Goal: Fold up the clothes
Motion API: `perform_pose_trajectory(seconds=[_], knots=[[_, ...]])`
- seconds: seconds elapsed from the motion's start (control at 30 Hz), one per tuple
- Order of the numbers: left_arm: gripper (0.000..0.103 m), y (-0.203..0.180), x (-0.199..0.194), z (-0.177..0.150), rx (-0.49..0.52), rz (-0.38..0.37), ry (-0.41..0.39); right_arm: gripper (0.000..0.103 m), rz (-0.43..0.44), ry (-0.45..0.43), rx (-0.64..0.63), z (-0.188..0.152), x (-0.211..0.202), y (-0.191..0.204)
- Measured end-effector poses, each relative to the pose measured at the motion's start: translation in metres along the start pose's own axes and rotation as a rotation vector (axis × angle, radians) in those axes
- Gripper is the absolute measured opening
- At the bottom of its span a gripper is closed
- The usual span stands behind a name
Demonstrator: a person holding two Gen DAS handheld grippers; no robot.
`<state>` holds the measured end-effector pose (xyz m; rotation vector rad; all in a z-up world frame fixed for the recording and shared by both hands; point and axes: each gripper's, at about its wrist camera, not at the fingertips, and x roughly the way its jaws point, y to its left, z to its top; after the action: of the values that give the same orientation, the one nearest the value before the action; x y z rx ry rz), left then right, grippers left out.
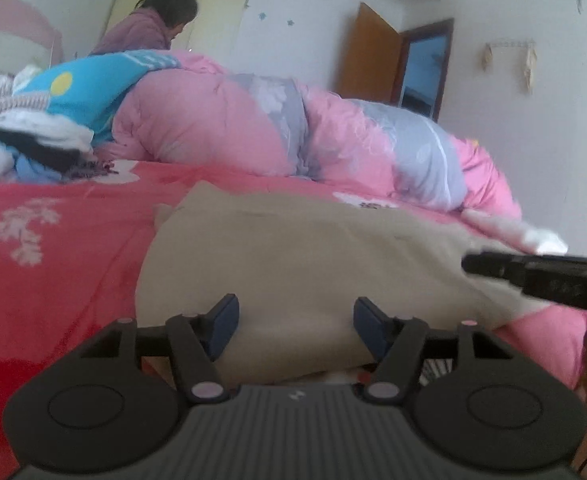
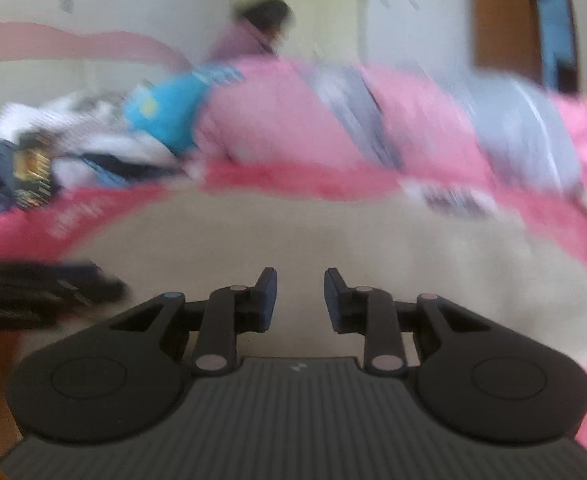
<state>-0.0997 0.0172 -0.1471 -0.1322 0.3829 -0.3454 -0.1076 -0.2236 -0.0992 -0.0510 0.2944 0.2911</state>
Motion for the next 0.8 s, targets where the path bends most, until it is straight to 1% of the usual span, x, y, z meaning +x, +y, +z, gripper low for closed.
perform_pose_trajectory(seconds=[0.03, 0.1, 0.2, 0.37, 0.43, 0.47, 0.5, 0.57, 0.63, 0.7, 0.8], knots=[[0.065, 0.001, 0.000, 0.001, -0.007, -0.005, -0.003, 0.025, 0.031, -0.028, -0.021, 0.003, -0.002, 0.006], [0.065, 0.004, 0.000, 0.001, -0.016, -0.013, -0.006, 0.027, 0.050, 0.009, -0.005, -0.011, 0.010, 0.005], [0.065, 0.010, -0.008, 0.005, -0.050, 0.012, -0.021, 0.026, 0.076, 0.069, 0.020, -0.033, 0.027, 0.004], [0.065, 0.033, -0.012, 0.006, -0.138, 0.057, -0.016, 0.027, 0.088, 0.117, 0.067, 0.009, 0.022, 0.014], [0.065, 0.035, -0.011, 0.006, -0.147, 0.055, -0.016, 0.027, 0.159, 0.024, 0.021, 0.013, 0.011, 0.029], [0.065, 0.035, -0.011, 0.006, -0.143, 0.056, -0.014, 0.027, 0.182, 0.014, -0.004, 0.010, 0.012, 0.035], [0.065, 0.034, -0.010, 0.006, -0.138, 0.059, -0.013, 0.028, 0.194, 0.046, -0.025, 0.003, 0.018, 0.040], [0.065, 0.034, -0.009, 0.005, -0.141, 0.058, -0.008, 0.028, 0.181, 0.126, -0.061, -0.029, 0.039, 0.049], [0.064, 0.035, -0.010, 0.005, -0.145, 0.058, -0.008, 0.028, 0.171, 0.121, -0.061, -0.028, 0.036, 0.052], [0.064, 0.037, -0.011, 0.004, -0.159, 0.056, -0.014, 0.029, 0.149, 0.153, -0.031, -0.012, 0.035, 0.057], [0.064, 0.045, -0.014, 0.004, -0.224, 0.042, -0.032, 0.028, 0.166, 0.064, -0.075, 0.006, 0.023, 0.070]])
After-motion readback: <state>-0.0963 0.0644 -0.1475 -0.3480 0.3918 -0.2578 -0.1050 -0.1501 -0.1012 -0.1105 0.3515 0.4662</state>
